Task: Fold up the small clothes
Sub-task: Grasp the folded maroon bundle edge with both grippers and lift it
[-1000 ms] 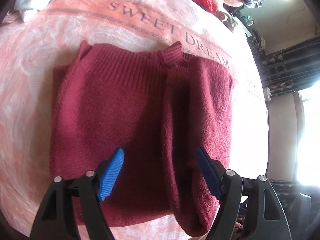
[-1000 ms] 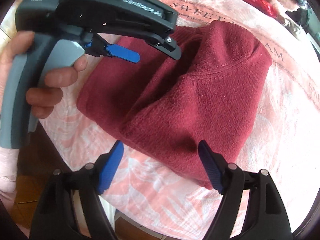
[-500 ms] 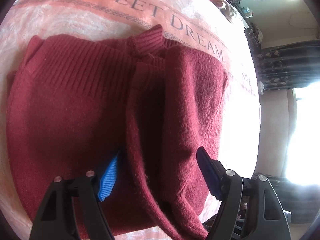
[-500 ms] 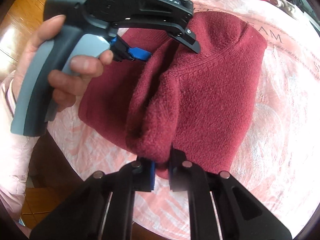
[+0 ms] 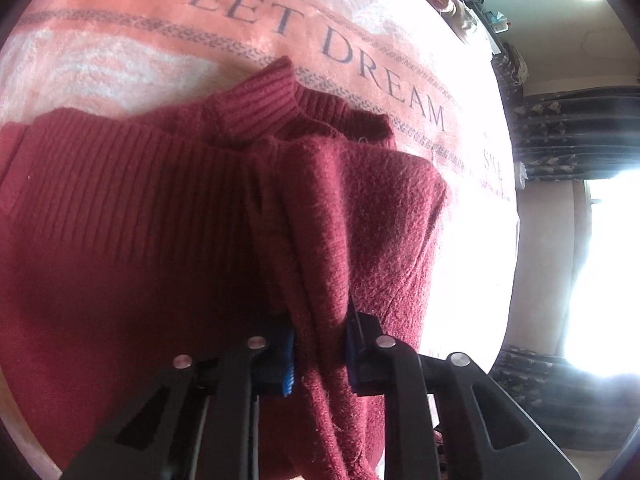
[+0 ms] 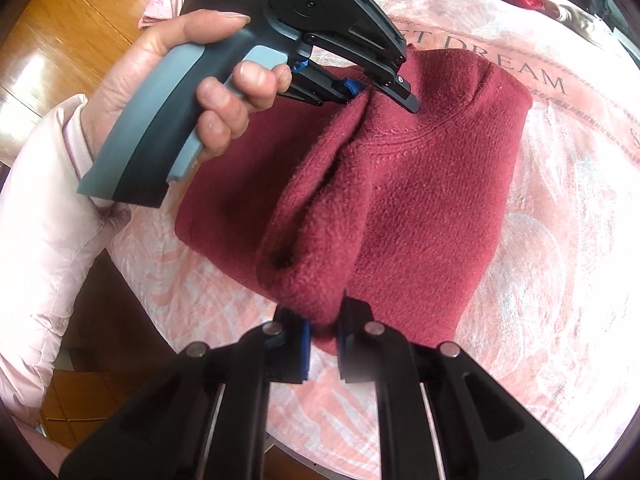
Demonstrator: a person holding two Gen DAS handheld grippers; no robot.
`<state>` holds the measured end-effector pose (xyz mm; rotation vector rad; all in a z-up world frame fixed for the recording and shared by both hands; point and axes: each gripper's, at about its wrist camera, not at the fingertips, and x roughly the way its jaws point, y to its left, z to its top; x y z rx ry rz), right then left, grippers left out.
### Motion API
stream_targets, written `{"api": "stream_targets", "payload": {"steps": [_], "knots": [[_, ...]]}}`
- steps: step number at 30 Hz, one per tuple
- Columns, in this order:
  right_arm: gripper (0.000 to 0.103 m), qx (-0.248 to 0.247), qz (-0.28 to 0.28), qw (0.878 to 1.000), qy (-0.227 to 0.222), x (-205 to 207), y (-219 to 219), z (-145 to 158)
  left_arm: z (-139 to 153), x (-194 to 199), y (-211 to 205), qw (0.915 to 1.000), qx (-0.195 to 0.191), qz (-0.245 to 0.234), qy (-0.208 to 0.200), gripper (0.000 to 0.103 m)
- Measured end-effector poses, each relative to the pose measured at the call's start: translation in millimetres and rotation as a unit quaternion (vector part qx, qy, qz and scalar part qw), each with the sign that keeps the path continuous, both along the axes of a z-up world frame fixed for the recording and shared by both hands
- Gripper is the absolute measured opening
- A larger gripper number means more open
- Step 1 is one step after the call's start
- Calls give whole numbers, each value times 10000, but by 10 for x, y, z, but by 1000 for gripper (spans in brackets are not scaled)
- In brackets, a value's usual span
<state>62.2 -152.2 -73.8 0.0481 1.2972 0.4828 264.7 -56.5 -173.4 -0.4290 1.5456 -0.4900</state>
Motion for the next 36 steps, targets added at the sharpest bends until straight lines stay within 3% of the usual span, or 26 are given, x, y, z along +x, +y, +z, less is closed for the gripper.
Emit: {"api": "stream_targets", "payload": {"steps": [13,22,28,36], "knots": [[8,362,136,9990,-240,55,269,379,587,-127,363,9963,-413,79,-750,14],[8,491,520,9966,-412,182,788,557,1005,-144,950,9917,-434,230,-1189,14],[8,322,701,9967,-253,234,1052,425,938,-137,1326,9916,-374,351,-1187,14],[9,41,823,9966,83,307,1323,45,383,-140,1628,9944,-310,446,-901,14]]}}
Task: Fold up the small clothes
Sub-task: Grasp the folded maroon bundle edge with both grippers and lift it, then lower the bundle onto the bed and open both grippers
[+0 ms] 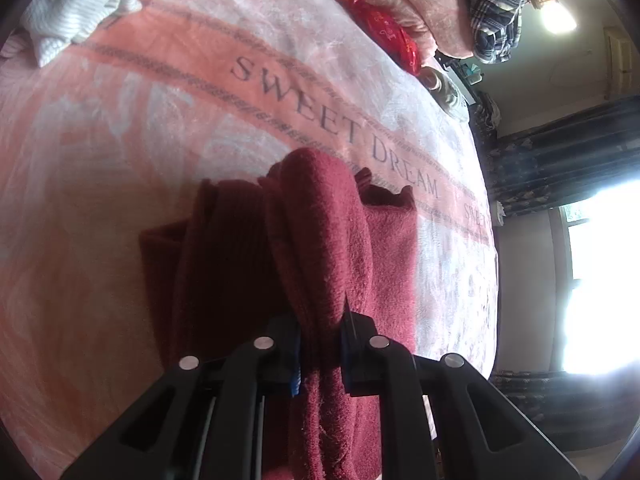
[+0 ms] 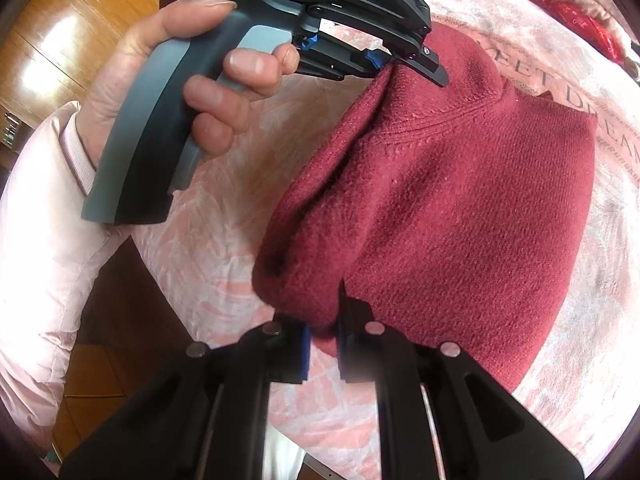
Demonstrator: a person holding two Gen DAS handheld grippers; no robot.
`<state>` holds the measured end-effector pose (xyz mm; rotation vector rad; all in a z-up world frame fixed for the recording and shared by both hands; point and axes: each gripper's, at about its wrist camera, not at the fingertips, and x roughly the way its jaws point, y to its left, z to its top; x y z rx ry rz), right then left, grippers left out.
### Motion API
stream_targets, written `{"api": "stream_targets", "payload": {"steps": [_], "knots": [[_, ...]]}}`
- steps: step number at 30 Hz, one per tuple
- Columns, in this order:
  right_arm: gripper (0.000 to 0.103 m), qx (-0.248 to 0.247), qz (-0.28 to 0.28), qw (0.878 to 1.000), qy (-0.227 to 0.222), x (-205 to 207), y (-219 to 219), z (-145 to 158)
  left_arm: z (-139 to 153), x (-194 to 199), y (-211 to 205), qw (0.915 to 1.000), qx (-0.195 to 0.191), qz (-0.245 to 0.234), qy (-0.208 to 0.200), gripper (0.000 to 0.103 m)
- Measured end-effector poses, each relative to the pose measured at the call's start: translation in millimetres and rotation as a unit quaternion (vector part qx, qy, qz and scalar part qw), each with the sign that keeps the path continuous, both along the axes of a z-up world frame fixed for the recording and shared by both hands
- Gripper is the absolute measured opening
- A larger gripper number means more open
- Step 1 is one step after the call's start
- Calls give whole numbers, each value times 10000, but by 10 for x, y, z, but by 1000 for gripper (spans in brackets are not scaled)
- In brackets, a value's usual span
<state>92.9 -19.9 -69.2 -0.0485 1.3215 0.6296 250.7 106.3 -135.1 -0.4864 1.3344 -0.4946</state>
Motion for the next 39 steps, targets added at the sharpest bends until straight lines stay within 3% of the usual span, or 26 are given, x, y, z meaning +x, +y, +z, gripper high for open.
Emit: {"api": "stream_targets", "payload": {"steps": [6,24,28,33,36,37,39], "knots": [[9,-292,180,9994,71,-84,262,-330,-249,-21,169,9999,-71,99,89,14],[10,-587,304,9976,227,-157,641,-870,-530,-121,479,9988,-298,384,103,16],[22,-406,178,9981,438,-75,590,-924,-570,-107,413,9994,-12,319,97,18],[54,190,73,9975,674,-81,404,-747,-482,-135,380,9990,240,357,127,27],[57,365,-75,9970,682,-136,150,-534,-299,-255,350,9972,690,298,9,38],[57,319,-163,9976,595,-161,41,-455,-229,-330,334,9961,842,251,-53,46],[57,216,-373,9979,493,-200,-177,-337,-115,-503,292,9940,1073,84,-179,47]]}}
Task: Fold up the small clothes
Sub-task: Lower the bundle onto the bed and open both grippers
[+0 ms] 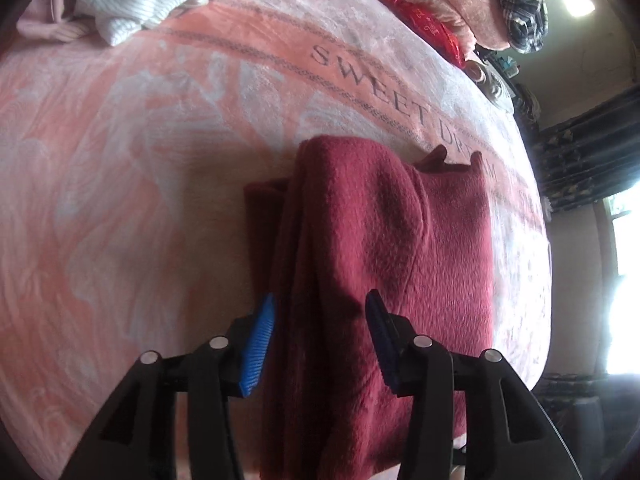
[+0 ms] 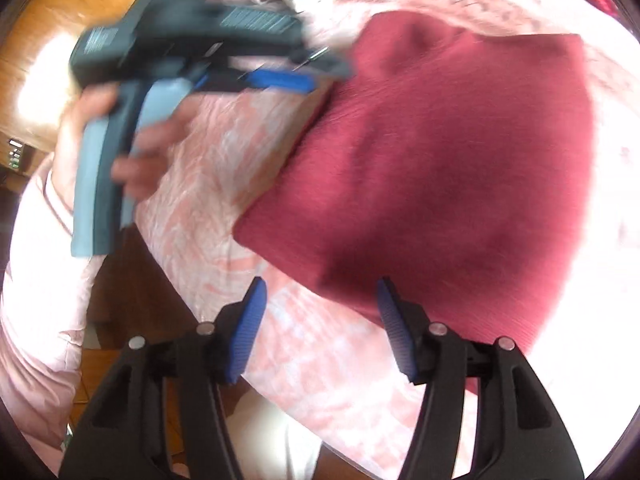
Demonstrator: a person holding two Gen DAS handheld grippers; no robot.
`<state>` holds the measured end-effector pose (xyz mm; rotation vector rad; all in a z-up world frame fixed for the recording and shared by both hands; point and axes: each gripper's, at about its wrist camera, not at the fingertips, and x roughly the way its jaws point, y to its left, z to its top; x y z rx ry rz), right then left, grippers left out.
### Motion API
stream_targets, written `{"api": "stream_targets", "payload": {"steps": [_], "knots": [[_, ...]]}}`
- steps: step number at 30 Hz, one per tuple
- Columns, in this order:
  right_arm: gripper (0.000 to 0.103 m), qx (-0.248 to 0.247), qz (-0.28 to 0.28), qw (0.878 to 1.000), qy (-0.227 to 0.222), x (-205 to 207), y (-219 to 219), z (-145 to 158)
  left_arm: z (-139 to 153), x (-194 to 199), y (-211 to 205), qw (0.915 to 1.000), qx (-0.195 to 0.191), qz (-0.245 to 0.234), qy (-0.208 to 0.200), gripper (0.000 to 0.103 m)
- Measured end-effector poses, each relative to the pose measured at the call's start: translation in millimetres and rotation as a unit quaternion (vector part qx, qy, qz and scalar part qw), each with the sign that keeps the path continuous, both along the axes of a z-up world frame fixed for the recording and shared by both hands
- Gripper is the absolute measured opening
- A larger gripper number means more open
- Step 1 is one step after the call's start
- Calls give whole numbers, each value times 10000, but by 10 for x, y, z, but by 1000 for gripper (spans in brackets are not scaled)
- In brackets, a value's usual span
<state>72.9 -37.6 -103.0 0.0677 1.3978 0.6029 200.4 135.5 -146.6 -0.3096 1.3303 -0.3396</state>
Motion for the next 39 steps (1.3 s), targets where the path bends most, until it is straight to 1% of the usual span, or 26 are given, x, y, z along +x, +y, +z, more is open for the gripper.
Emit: {"api": "stream_targets", "payload": {"steps": [3,6,7,8,10,11,12,14,15,16,18,19,20,21,22,23,25,27,30,33,34,36,37,38,39], "knots": [[57,-177,-543,9984,18,-34,-430,69,70,-330,-40,9996,154,-228,-9,52],[58,-248,-991,9947,137,-88,-800,13,44,-671,-52,9994,213,-269,44,52],[58,-224,-1087,9936,207,-114,-878,-26,43,-770,-58,9994,195,-280,33,52],[54,-248,-1155,9927,259,-134,-941,-80,54,-865,-71,9993,234,-276,-13,52],[54,-271,-1229,9913,392,-148,-1086,-148,89,-1024,-117,9984,403,-329,-210,52],[54,-85,-1321,9897,546,-156,-1149,-215,93,-1076,-147,9978,469,-379,-277,52],[54,205,-1459,9863,745,-146,-1208,-291,82,-1111,-182,9972,526,-431,-317,52],[54,642,-1692,9779,1047,-118,-1298,-436,19,-1131,-240,9966,597,-500,-278,50],[54,746,-1735,9756,1117,-107,-1304,-499,-22,-1127,-268,9966,597,-517,-227,48],[54,776,-1717,9750,1174,-87,-1302,-552,-70,-1115,-298,9966,583,-562,-175,36],[48,787,-1772,9715,1362,-58,-1329,-650,-200,-1084,-327,9961,621,-619,5,25],[38,854,-1764,9701,1432,-57,-1320,-691,-249,-1078,-315,9965,591,-581,54,19],[31,884,-1759,9698,1442,-50,-1336,-686,-289,-1068,-283,9974,475,-523,126,16],[26,952,-1726,9696,1450,-56,-1347,-671,-321,-1060,-230,9985,283,-414,234,11],[21,1029,-1685,9696,1443,-62,-1380,-624,-331,-1062,-175,9990,99,-299,313,10],[18,1094,-1662,9699,1402,-81,-1425,-557,-332,-1074,-130,9991,2,-249,330,9],[16,1193,-1551,9727,1244,-124,-1485,-373,-267,-1135,-80,9994,-20,-209,259,8],[15,1060,-1405,9784,1081,-176,-1504,-243,-199,-1234,-47,9995,-93,-219,196,8],[15,825,-1267,9810,1213,-217,-1400,-402,-211,-1349,27,9995,-152,-111,240,8],[16,563,-1328,9801,1363,-199,-1364,-711,-389,-1346,41,9994,-9,-119,316,8],[16,532,-1345,9800,1367,-192,-1363,-761,-457,-1344,51,9994,-12,-103,332,8],[17,530,-1312,9811,1322,-175,-1323,-758,-535,-1329,45,9995,-40,-81,315,8],[19,485,-1251,9828,1267,-170,-1305,-722,-532,-1322,36,9995,-17,-78,301,8],[21,441,-1160,9849,1208,-176,-1296,-676,-512,-1327,30,9995,51,-124,272,9],[24,401,-1056,9868,1159,-172,-1274,-624,-484,-1333,4,9994,143,-218,227,10]]}}
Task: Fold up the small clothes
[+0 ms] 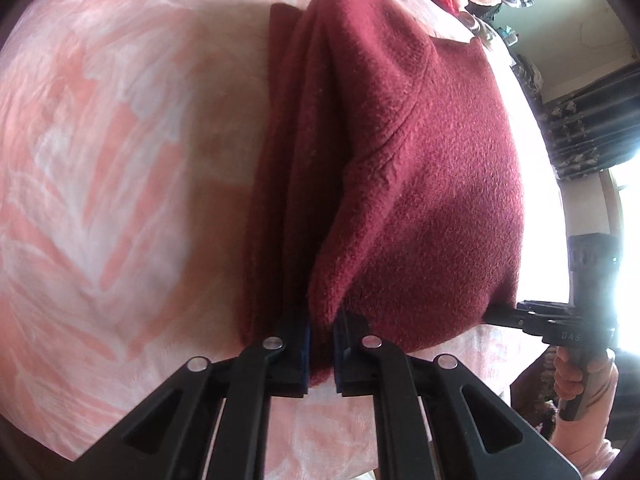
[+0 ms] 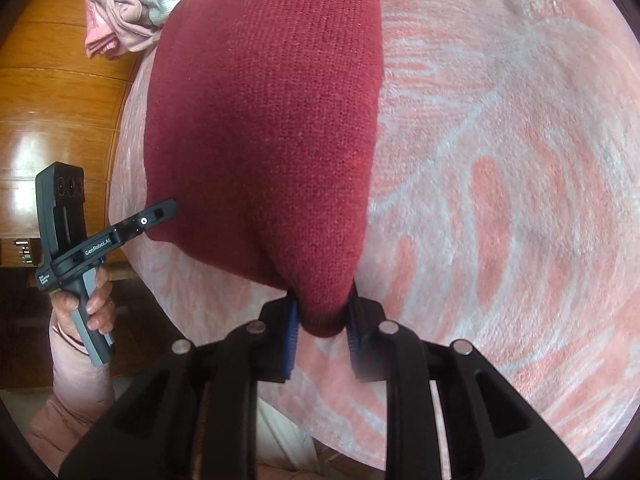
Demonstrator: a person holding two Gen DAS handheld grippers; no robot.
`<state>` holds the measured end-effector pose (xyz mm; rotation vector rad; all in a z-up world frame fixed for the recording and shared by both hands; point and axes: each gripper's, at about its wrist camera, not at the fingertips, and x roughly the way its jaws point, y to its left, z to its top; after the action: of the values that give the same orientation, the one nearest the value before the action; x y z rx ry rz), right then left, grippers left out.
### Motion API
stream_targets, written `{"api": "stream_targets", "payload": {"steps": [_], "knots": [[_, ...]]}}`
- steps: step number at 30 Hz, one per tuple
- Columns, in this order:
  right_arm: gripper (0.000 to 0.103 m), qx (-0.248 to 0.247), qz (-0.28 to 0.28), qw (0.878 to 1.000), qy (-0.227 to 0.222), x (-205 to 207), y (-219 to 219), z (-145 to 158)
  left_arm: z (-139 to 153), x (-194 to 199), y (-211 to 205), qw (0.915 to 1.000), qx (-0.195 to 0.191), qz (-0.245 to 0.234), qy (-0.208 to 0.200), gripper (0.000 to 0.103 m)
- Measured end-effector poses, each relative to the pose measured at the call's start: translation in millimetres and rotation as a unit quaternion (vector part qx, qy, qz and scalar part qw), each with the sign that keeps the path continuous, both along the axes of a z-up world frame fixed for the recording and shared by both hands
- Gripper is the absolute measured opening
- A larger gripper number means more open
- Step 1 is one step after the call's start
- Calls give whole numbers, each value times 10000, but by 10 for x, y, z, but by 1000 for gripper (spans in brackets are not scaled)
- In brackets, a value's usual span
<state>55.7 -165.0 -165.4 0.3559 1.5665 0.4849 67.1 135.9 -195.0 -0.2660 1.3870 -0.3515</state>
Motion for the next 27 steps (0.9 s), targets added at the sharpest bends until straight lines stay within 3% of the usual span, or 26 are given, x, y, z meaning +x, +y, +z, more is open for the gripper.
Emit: {"api": "stream_targets", "payload": {"steps": [3,5,6,7,12,17,19,20,27], "knots": [[44,-353,258,9984,-345,27,46,245,167,44,-50,9998,107,-160,-73,22],[44,-422,268,9972,-558,112,19,416,340,124,-33,9994,167,-139,-284,35],[48,-403,205,9971,-619,181,-19,493,408,191,-29,9987,253,-130,-429,47],[50,-430,155,9964,-710,284,-54,550,481,274,-30,9978,321,-88,-572,51],[51,-596,-187,9941,-892,806,-236,641,575,852,-126,9969,384,106,-677,51],[51,-870,-298,9921,-850,1141,-248,465,377,1350,-267,9987,164,386,-305,49],[51,-822,-304,9930,-796,1184,-238,396,320,1442,-333,9989,-60,434,-193,32],[51,-827,-296,9929,-798,1202,-204,378,303,1473,-338,9986,-169,484,-121,19],[51,-716,-262,9933,-865,1149,-141,363,436,1289,-160,9966,-87,670,-468,14]]}}
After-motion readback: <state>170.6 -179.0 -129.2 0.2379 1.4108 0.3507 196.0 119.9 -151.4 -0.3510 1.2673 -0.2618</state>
